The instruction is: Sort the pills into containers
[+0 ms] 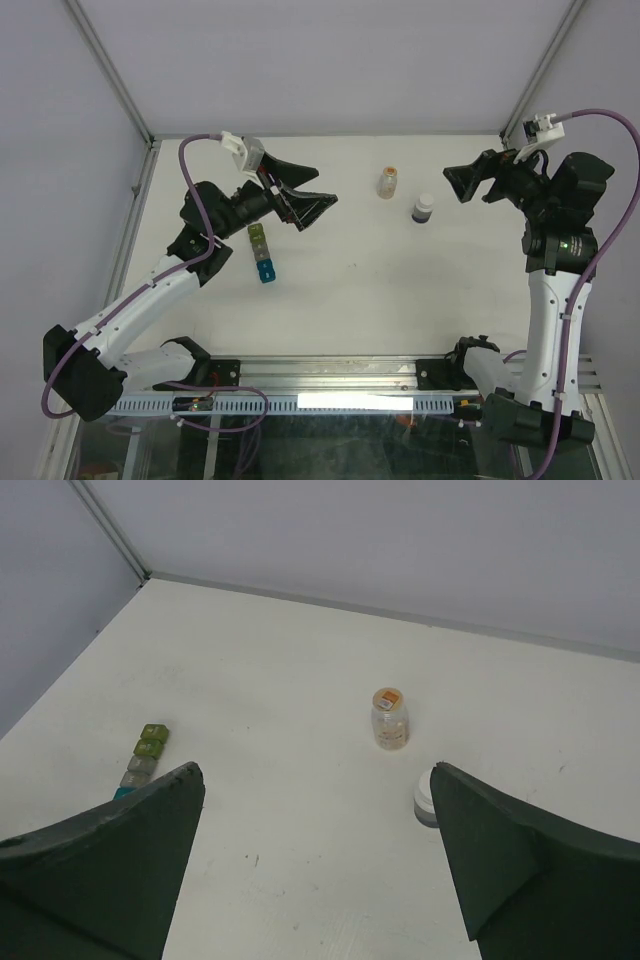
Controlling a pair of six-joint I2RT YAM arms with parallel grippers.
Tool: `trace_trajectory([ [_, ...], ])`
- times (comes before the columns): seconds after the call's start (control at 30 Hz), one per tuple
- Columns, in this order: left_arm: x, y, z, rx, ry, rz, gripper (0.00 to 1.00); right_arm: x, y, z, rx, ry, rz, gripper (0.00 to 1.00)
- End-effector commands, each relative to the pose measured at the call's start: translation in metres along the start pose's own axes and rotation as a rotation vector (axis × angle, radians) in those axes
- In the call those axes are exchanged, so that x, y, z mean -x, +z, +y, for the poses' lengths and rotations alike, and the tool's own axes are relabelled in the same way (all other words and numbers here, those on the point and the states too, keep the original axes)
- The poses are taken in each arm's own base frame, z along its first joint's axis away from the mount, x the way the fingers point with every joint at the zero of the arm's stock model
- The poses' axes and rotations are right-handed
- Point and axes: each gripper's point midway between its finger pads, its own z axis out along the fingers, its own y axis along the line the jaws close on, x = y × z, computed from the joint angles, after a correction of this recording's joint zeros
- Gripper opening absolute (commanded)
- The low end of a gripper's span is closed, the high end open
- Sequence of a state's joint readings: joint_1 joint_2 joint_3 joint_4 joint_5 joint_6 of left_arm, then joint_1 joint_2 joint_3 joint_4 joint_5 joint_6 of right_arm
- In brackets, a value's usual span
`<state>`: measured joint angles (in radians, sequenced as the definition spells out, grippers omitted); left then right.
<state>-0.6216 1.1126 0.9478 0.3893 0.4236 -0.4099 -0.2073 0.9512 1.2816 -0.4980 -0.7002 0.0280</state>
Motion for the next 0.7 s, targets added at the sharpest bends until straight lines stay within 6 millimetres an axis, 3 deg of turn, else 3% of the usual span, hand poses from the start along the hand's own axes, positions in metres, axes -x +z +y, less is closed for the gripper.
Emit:
trace_trajectory([
  [0.0,0.025,-0.001,-0.014,-0.044,0.077,-0.064,0.99,0.023,-0.004,0.006,0.018,-0.055,-0.069,0.99],
  [0.13,0.019,-0.006,-0.013,-0.043,0.088,-0.062,0.99,0.019,-0.004,0.009,0.049,-0.082,-0.066,0.99],
  [0.3,0.011,-0.011,-0.012,-0.057,0.118,-0.079,0.99,-0.001,0.004,0.016,0.149,-0.102,-0.051,0.99],
  [0.5,-0.025,-0.02,0.006,0.001,0.074,-0.032,0.99,-0.059,0.008,0.054,0.532,-0.15,-0.014,0.99],
  [0.67,-0.075,-0.046,0.053,0.239,0.019,0.058,0.99,-0.115,0.036,0.051,0.481,-0.211,0.084,0.99],
])
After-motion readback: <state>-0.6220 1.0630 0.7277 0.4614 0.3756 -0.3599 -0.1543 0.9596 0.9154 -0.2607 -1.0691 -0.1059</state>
